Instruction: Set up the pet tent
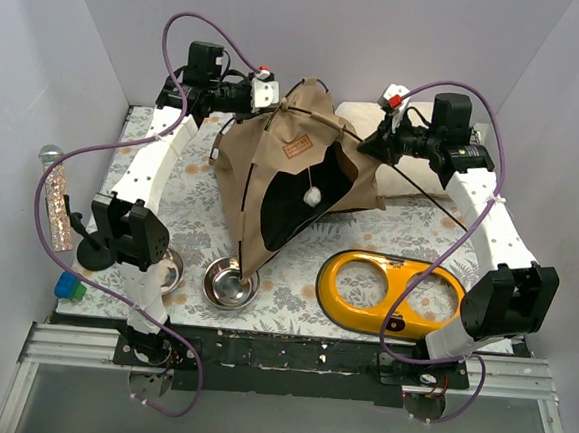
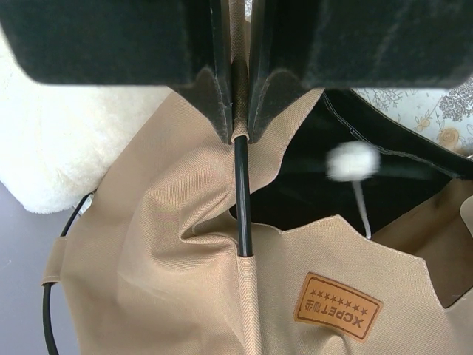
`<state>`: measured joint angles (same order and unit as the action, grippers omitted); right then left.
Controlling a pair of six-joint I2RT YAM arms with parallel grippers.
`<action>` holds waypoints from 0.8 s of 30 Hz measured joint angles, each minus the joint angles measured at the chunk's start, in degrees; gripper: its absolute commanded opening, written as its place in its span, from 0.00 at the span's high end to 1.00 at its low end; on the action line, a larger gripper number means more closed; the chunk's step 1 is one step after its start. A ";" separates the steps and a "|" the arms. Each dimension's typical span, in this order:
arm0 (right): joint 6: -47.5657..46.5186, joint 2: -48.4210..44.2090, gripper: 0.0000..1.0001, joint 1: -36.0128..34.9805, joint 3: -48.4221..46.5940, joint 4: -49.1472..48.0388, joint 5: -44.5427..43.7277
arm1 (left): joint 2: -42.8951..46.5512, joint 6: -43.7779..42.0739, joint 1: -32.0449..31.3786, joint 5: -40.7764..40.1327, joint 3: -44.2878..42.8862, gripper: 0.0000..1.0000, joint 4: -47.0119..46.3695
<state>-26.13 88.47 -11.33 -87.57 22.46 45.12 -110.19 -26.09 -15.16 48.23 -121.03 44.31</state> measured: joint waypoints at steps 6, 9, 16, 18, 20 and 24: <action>-0.94 0.00 0.99 -0.04 0.00 -0.09 0.02 | 0.07 1.53 -0.15 -1.97 1.46 1.00 -2.82; -2.19 -0.02 0.99 0.09 0.07 0.37 -0.46 | 0.94 4.22 0.07 -2.03 5.66 1.00 -8.33; -6.69 -0.83 0.99 1.11 1.95 0.07 -0.02 | 2.95 16.76 3.28 5.31 11.67 1.00 -19.89; -8.28 -1.31 0.99 2.34 3.15 0.09 0.44 | 2.95 20.83 4.42 7.91 12.41 1.00 -22.32; -9.92 -1.51 0.99 3.74 4.42 0.17 0.59 | 2.93 24.24 5.55 9.79 12.50 1.00 -24.06; -12.81 -1.55 0.99 5.95 7.58 0.11 0.96 | 2.82 28.65 7.19 12.13 12.44 1.00 -26.58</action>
<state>-38.94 86.91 -5.39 -79.99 22.57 46.09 -107.37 2.57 -7.97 60.36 -108.60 17.74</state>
